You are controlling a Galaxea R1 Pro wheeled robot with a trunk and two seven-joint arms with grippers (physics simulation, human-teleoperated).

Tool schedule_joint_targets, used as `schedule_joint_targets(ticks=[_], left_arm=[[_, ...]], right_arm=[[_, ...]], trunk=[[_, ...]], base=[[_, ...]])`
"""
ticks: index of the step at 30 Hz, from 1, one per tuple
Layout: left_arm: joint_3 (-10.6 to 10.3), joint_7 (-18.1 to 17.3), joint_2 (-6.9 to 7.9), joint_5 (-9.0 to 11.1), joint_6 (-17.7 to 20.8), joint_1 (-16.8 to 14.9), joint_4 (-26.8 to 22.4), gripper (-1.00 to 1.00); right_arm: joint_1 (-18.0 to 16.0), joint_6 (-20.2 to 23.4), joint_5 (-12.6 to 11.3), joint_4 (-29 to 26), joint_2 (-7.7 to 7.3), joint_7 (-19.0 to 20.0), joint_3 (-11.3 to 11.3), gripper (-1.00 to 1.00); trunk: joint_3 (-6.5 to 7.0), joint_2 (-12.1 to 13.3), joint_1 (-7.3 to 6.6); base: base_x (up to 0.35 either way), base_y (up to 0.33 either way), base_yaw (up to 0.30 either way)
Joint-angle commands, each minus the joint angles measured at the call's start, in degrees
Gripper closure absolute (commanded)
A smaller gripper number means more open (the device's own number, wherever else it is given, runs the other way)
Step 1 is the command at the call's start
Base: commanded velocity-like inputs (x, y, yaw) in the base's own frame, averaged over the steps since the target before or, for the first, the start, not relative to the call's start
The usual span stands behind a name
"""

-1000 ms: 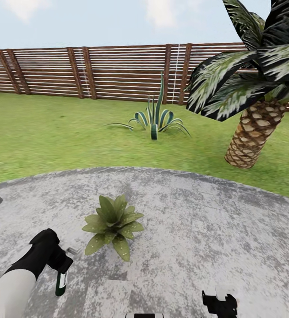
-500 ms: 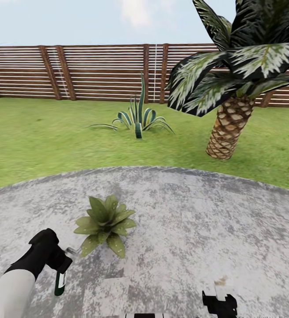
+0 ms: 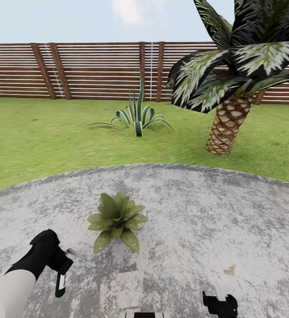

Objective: Pick up the pesticide atomizer in the garden and spray insectifuge to fully cover both potted plants in the garden.

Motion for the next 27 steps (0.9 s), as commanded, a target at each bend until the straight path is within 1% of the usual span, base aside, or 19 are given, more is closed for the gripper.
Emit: schedule_joint_targets(ticks=[1, 5, 10, 16, 20, 23, 27], left_arm=[[0.2, -0.5, -0.03, -0.4, 0.3, 0.0, -0.1, 1.0], [0.2, -0.5, -0.03, -0.4, 0.3, 0.0, -0.1, 1.0], [0.2, -0.5, -0.03, -0.4, 0.4, 0.0, -0.1, 1.0], [0.2, -0.5, -0.03, -0.4, 0.4, -0.1, -0.1, 1.0], [0.2, -0.5, -0.03, -0.4, 0.4, -0.1, -0.1, 1.0], [0.2, -0.5, -0.03, -0.4, 0.4, -0.1, -0.1, 1.0], [0.2, -0.5, -0.03, -0.4, 0.4, -0.1, -0.1, 1.0]], right_arm=[[0.0, -0.1, -0.4, 0.0, 0.01, -0.3, 0.5, -1.0], [0.0, -0.1, -0.4, -0.1, 0.11, -0.3, 0.5, -1.0], [0.0, -0.1, -0.6, -0.2, 0.03, -0.2, 0.4, -1.0], [0.0, 0.0, -0.7, -0.3, 0.11, -0.3, 0.3, -1.0], [0.0, -0.1, -0.8, -0.3, 0.4, -0.3, 0.3, -1.0], [0.0, -0.1, -0.8, -0.3, 0.39, -0.3, 0.3, -1.0], [0.0, -0.1, -0.8, -0.3, 0.37, -0.3, 0.2, -1.0]], trunk=[[-0.05, 0.0, -0.01], [-0.05, 0.0, -0.01], [-0.08, 0.0, -0.01], [-0.44, 0.0, -0.01], [-0.76, 0.0, -0.01], [-0.99, 0.0, -0.01], [-1.08, 0.0, -0.01]], base=[[-0.015, 0.297, 0.0], [-0.002, 0.303, 0.0], [0.0, 0.306, -0.264], [0.0, 0.307, -0.226], [0.0, 0.307, -0.097], [0.0, 0.307, -0.155], [0.0, 0.307, -0.05]])
